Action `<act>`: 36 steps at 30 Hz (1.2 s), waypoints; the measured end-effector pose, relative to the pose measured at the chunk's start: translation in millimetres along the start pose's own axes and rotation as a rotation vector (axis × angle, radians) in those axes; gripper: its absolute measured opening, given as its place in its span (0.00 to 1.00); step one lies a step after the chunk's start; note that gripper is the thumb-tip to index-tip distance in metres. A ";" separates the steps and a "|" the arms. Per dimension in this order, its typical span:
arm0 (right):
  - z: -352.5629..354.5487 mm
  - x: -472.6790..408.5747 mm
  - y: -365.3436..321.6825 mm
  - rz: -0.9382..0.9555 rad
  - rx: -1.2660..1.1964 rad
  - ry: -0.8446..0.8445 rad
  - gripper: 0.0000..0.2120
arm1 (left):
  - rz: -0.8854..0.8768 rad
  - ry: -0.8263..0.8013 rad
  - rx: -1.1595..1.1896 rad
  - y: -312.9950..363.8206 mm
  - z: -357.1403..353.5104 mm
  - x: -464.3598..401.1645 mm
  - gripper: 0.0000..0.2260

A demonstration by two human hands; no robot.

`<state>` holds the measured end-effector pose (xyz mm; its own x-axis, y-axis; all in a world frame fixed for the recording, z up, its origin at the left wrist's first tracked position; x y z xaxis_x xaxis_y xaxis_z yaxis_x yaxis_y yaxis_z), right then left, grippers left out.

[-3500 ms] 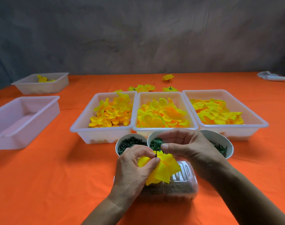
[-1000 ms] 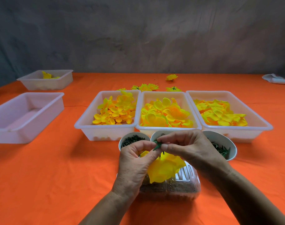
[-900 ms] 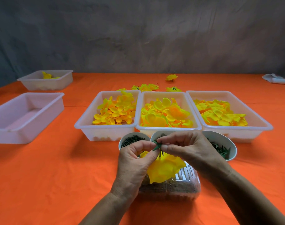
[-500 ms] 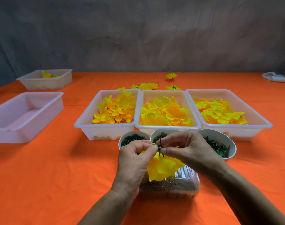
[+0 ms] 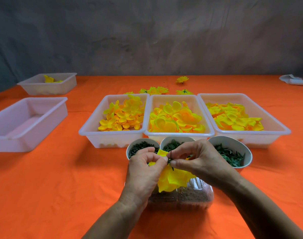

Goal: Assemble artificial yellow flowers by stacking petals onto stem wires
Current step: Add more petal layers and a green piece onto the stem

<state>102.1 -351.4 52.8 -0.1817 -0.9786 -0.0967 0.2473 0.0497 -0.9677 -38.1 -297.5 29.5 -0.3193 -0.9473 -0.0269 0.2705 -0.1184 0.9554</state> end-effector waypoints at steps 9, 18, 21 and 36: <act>-2.0 -1.6 -1.1 -0.053 -0.110 0.008 0.12 | 0.018 -0.014 0.007 5.7 -0.7 0.9 0.06; -1.7 -2.8 -1.8 -0.047 -0.014 -0.004 0.10 | 0.028 -0.026 -0.034 3.5 1.4 1.3 0.08; -1.4 -3.5 -2.5 -0.039 0.032 -0.017 0.09 | 0.031 -0.043 -0.044 2.6 1.9 0.8 0.08; -0.5 -2.3 -4.5 -0.143 -0.172 -0.032 0.13 | 0.120 -0.106 0.099 4.7 -2.0 0.7 0.07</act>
<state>101.0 -349.2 57.2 -0.1721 -0.9839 0.0491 0.0543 -0.0592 -0.9968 -35.2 -299.3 33.4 -0.3852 -0.9156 0.1155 0.2233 0.0290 0.9743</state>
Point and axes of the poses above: each hand's wrist, its own x-axis away from the middle knuckle, its own z-axis out of the back of the hand, y = z × x, the point moved 1 cm from there along -x, towards the middle knuckle, and after that the axes turned 10 degrees about -x, right-handed, at the moved point
